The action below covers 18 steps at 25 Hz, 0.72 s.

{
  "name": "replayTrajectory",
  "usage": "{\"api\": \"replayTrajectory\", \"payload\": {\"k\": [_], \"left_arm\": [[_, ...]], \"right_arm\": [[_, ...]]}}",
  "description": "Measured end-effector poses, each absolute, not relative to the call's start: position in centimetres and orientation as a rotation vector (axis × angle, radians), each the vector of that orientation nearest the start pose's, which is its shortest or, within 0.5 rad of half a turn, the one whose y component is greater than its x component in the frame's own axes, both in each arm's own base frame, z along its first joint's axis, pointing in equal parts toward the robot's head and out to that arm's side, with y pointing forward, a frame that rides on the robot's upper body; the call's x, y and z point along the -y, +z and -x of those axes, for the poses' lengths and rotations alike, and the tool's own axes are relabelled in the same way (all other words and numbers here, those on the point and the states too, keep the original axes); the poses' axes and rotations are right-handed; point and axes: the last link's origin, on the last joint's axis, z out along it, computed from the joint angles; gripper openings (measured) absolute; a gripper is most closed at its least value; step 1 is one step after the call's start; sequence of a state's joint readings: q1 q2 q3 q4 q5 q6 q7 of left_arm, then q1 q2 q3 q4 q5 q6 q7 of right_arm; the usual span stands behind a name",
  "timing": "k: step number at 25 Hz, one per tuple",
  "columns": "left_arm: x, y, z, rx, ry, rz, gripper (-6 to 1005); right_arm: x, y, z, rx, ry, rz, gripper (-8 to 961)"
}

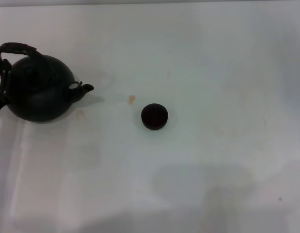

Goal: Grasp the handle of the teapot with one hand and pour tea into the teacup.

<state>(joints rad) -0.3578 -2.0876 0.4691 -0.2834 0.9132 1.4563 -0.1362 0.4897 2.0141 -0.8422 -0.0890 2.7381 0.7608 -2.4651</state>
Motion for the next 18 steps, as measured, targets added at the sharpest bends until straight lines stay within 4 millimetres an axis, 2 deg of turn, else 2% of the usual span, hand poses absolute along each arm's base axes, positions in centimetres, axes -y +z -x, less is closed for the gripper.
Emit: {"api": "replayTrajectory", "payload": {"k": [6,10,14,18], "left_arm": [[-24.2,-3.7,35.0,0.68,-0.745,1.512,577],[-22.7,-3.6,34.3,0.668,-0.809,1.473,743],[-21.0,-2.6,34.0,0.634,-0.87,1.387,885],[-19.9,-1.9,33.9,0.631,-0.926,1.316,884]], "right_arm": [[-34.9,4.5,-41.3,-1.132,0.676,1.219,824],[-34.8,4.5,-41.3,-1.132,0.675,1.218,824],[-34.8,4.6,-41.4,-1.131,0.672,1.217,824],[-34.8,4.6,-41.4,-1.129,0.671,1.217,824]]}}
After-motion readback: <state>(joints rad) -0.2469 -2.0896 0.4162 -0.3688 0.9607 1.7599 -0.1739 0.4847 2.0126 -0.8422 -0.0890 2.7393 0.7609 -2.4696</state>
